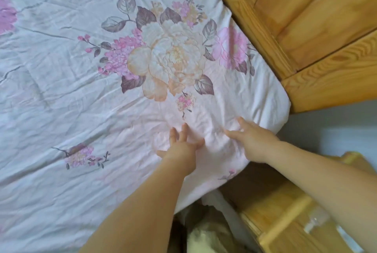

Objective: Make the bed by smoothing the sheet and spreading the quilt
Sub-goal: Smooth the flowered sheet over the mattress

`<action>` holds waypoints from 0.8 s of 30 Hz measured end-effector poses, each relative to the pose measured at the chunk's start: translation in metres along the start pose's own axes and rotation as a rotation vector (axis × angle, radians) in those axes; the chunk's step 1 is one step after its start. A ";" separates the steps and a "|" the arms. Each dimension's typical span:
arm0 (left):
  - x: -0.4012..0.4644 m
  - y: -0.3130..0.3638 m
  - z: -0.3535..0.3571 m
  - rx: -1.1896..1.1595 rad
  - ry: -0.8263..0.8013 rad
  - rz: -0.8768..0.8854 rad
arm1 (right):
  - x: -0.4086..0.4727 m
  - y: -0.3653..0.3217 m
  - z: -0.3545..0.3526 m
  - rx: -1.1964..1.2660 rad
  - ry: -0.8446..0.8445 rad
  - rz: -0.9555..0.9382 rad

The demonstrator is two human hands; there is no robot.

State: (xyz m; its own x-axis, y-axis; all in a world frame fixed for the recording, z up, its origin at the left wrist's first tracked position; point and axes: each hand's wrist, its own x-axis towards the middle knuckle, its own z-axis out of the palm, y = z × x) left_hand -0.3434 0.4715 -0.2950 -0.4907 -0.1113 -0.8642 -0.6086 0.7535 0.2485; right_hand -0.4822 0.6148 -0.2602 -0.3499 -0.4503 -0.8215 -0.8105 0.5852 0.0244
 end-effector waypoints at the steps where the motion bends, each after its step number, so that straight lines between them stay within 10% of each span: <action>1: -0.005 0.006 0.012 0.026 0.010 0.002 | -0.009 0.000 0.011 -0.010 -0.027 -0.010; 9: -0.052 0.024 0.040 0.051 -0.070 0.079 | -0.046 -0.027 0.014 -0.042 -0.184 -0.066; 24: -0.206 -0.137 -0.052 -0.415 0.573 -0.273 | -0.084 -0.240 -0.129 -0.122 0.156 -0.420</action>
State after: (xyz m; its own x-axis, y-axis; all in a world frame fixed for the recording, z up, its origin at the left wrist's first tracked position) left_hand -0.1915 0.3575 -0.1287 -0.4671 -0.6635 -0.5844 -0.8841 0.3580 0.3002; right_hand -0.3192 0.4251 -0.1231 -0.0383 -0.7331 -0.6790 -0.9431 0.2511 -0.2180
